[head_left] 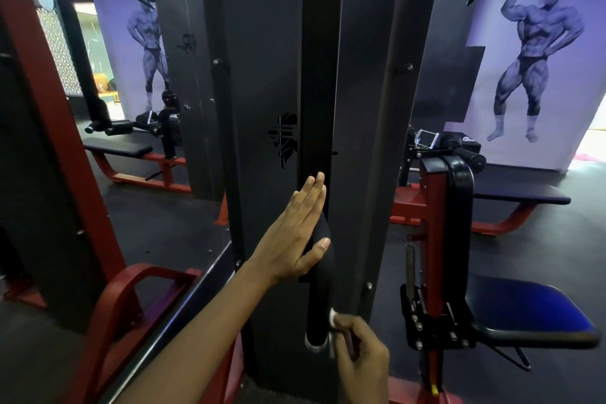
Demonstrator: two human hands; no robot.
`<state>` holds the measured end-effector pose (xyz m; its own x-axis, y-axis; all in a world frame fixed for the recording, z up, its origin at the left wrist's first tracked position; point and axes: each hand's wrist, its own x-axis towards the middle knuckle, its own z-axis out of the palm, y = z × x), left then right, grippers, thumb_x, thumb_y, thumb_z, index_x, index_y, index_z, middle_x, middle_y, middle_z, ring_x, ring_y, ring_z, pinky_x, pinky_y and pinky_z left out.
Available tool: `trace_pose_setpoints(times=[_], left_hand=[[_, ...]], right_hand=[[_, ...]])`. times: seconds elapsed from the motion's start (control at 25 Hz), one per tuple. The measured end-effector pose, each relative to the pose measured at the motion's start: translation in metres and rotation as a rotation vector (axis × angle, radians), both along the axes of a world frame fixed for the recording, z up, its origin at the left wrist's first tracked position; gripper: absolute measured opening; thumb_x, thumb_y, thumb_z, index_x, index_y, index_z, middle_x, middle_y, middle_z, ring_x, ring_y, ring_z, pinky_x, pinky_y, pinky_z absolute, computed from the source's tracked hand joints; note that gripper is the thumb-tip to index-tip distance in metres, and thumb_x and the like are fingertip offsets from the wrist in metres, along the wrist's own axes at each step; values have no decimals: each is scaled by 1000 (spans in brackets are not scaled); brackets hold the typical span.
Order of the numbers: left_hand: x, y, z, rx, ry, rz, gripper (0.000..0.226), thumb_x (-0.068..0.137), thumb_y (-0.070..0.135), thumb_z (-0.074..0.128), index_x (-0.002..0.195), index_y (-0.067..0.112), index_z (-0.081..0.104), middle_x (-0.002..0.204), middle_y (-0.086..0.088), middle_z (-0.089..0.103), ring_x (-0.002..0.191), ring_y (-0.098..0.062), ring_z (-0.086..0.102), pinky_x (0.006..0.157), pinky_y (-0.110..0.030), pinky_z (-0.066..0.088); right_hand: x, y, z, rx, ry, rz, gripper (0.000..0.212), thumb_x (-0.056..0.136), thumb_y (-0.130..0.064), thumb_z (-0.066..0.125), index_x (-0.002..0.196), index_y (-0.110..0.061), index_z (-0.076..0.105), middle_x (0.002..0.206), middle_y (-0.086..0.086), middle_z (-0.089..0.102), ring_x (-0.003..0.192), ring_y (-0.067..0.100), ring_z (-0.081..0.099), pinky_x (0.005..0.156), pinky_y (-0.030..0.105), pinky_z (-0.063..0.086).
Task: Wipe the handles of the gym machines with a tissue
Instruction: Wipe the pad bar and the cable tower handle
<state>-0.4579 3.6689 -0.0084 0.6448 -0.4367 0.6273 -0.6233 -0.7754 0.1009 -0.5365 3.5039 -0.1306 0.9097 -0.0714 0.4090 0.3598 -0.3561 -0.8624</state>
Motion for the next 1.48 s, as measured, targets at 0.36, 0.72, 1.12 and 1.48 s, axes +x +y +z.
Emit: trace_pose_setpoints(times=[0.36,0.72,1.12,1.48], left_hand=[[-2,3,0,11,-7,22,73,93,44,26,149,3,3,159,-8,-8,146,-19,-8,120,-38,4],[0,1,-3,14,-44,45,73,92,44,21,148,1,6,158,-10,-5,147,-20,-6,120,-39,2],[16,19,26,402,-134,-29,71,94,57,14,149,12,17,158,-6,8,147,-19,-3,117,-43,-10],[24,17,26,392,-179,-73,65,95,56,22,148,19,26,158,-4,10,146,-16,-5,117,-40,-12]], right_hand=[[5,0,59,96,-73,2,35,83,1,64,103,-28,67,101,-17,65,97,-10,59,79,5,47],[-4,11,11,4,-96,-31,51,71,14,70,91,-33,67,89,-21,63,91,-12,60,74,0,44],[-25,13,60,-518,-805,-51,21,90,-4,56,106,-3,69,104,10,64,94,13,57,85,19,48],[-8,51,41,-1158,-676,-109,7,61,-4,77,62,-6,70,80,13,69,79,25,62,65,26,55]])
